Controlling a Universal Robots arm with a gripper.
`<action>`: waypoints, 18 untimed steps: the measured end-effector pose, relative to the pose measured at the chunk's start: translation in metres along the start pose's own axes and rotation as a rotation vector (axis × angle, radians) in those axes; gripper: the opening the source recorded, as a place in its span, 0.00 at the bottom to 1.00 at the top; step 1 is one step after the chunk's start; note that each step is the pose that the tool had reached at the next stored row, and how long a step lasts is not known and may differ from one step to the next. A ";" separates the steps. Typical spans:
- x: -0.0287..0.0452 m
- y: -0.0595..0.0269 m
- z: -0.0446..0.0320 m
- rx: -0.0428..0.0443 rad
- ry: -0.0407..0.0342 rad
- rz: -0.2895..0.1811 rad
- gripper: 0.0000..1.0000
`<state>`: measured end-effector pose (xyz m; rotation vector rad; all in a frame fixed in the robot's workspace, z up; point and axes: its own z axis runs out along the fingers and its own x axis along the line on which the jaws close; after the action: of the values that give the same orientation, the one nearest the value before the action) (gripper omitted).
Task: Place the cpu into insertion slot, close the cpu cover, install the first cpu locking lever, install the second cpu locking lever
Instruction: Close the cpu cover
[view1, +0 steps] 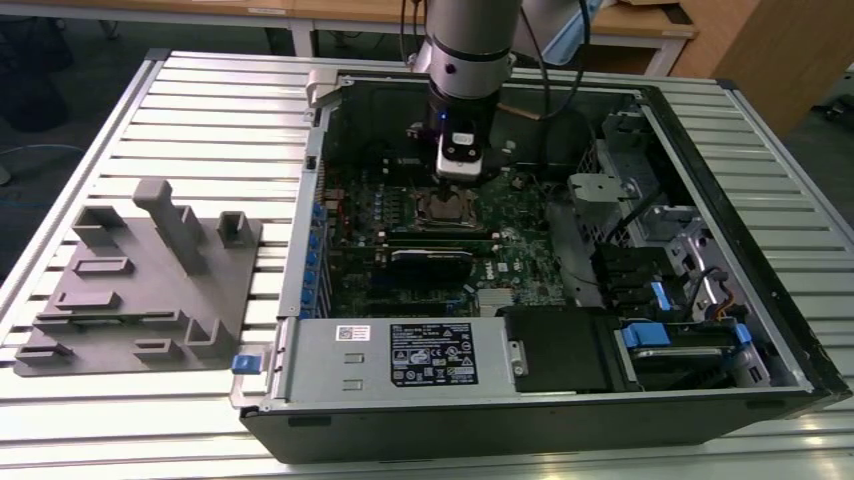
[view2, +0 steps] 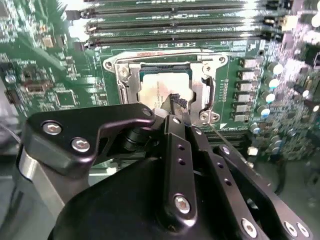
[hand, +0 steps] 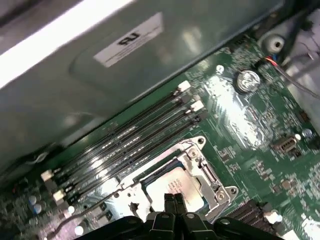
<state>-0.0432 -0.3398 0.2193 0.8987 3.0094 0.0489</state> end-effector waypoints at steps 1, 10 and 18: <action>0.0000 0.0000 0.0000 0.0005 0.0014 -0.046 0.11; 0.0000 0.0000 0.0005 0.0017 0.0063 -0.209 0.11; 0.0000 0.0000 0.0005 0.0021 0.0070 -0.235 0.11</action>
<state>-0.0432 -0.3398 0.2188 0.5407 3.0975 0.0484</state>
